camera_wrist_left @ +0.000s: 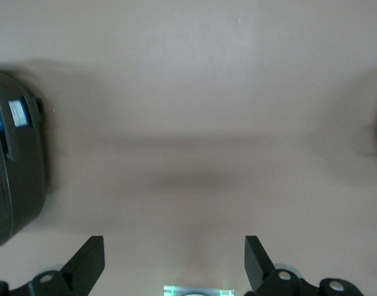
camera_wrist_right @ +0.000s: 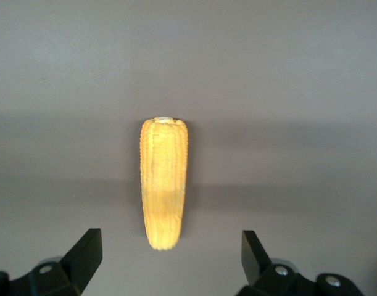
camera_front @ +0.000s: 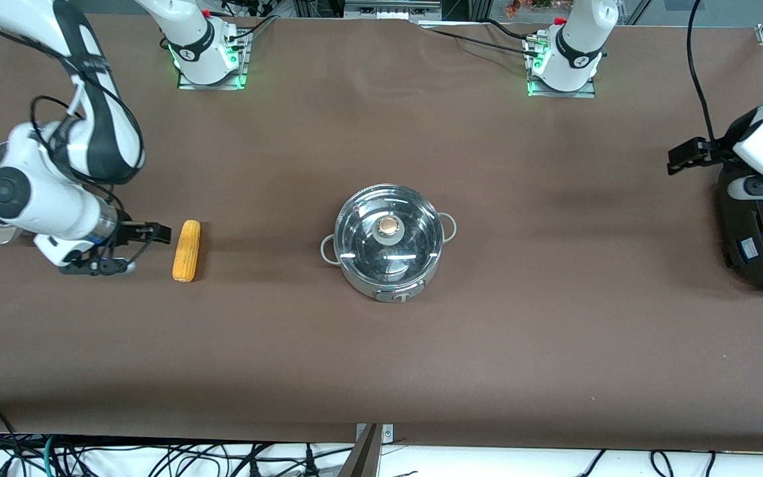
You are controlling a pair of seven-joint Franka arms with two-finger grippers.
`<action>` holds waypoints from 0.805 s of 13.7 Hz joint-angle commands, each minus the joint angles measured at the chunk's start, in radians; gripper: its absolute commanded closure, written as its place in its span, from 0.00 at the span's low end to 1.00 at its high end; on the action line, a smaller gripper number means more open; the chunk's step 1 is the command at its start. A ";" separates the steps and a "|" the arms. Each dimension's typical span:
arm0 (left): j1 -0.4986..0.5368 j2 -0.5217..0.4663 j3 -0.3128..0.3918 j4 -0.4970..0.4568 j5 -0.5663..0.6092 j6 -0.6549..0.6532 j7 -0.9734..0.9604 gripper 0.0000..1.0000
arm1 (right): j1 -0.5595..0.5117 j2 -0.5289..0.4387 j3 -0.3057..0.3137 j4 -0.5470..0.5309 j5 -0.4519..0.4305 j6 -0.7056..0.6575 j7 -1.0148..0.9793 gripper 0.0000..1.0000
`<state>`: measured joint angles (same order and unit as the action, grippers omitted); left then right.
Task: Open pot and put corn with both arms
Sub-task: 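Lower the right gripper onto the yellow corn while the left gripper reaches forward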
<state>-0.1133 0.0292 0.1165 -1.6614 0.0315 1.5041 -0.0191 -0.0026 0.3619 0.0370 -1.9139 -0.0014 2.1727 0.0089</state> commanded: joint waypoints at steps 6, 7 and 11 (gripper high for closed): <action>-0.022 0.006 -0.122 0.100 -0.114 -0.035 -0.183 0.00 | 0.001 0.078 0.003 -0.120 0.030 0.257 0.011 0.00; -0.020 0.035 -0.170 0.101 -0.129 -0.032 -0.276 0.00 | 0.001 0.084 0.003 -0.119 0.030 0.259 0.011 0.00; -0.095 0.191 -0.279 0.195 -0.150 0.052 -0.493 0.00 | 0.007 0.123 0.009 -0.116 0.029 0.326 0.013 0.00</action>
<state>-0.1627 0.1132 -0.1561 -1.5628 -0.0964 1.5311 -0.4256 -0.0016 0.4679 0.0377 -2.0259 0.0140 2.4589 0.0104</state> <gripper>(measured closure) 0.000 0.000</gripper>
